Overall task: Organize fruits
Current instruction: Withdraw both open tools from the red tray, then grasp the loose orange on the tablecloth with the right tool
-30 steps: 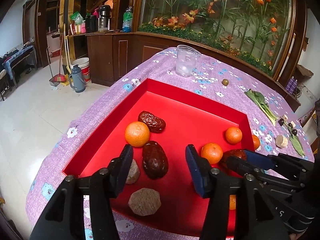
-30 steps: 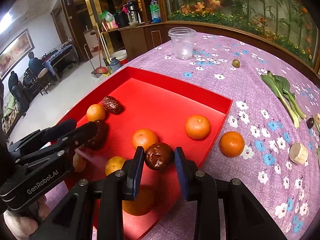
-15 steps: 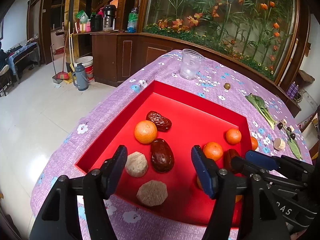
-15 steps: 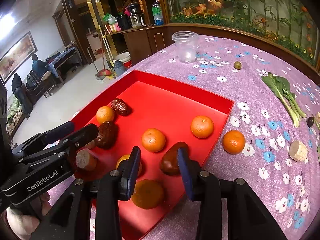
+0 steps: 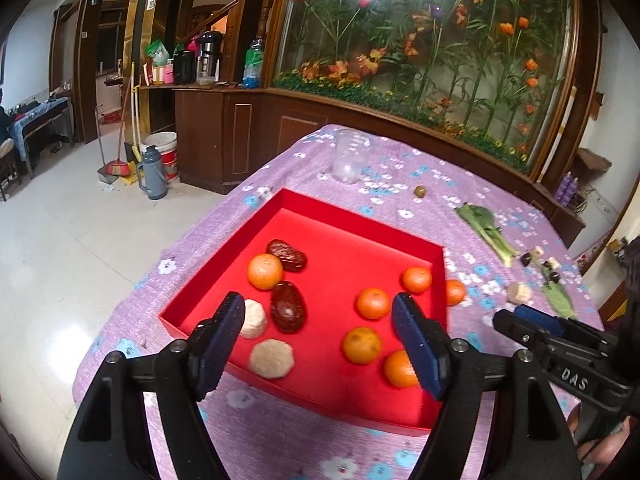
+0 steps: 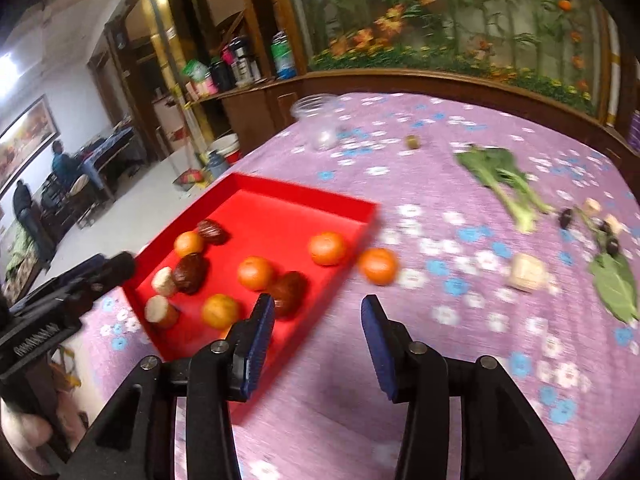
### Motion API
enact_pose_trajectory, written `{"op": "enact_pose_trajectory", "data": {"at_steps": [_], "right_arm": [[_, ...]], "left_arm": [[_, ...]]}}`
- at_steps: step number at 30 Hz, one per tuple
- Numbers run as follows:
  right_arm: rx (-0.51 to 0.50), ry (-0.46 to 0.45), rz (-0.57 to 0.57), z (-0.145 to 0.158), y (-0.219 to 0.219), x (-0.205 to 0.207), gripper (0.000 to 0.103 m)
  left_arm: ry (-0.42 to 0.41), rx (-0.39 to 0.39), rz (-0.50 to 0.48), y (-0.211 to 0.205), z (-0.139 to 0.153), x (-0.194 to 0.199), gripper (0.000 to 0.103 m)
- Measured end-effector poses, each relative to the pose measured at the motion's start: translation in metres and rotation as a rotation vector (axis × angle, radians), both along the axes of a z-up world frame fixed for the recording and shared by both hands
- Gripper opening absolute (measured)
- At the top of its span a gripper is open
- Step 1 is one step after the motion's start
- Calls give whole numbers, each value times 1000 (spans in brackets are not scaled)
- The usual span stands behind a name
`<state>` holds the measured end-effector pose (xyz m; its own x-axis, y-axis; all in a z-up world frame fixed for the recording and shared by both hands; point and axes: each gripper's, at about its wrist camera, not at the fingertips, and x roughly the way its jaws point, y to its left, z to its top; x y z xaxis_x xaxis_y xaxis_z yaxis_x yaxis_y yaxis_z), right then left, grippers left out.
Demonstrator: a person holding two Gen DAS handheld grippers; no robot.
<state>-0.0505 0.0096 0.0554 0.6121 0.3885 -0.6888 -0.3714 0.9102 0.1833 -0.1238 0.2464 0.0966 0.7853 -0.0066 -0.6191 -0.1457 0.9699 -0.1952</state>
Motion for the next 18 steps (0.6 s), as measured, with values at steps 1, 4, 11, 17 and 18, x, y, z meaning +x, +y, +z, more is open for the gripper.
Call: {"op": "enact_pose_trajectory", "data": {"at_steps": [1, 4, 11, 17, 18], "right_arm": [[-1, -4, -27, 1, -13, 0, 49], [1, -6, -90, 1, -43, 1, 49], [32, 41, -125, -14, -67, 17, 49], [-34, 26, -22, -28, -25, 40, 49], [-73, 14, -12, -30, -16, 46, 49]], "left_arm": [[-8, -10, -3, -3, 2, -3, 76], [-18, -15, -11, -9, 4, -5, 76], [-8, -5, -47, -25, 0, -1, 76], [10, -2, -63, -27, -8, 5, 76], [11, -3, -62, -26, -8, 5, 76]]}}
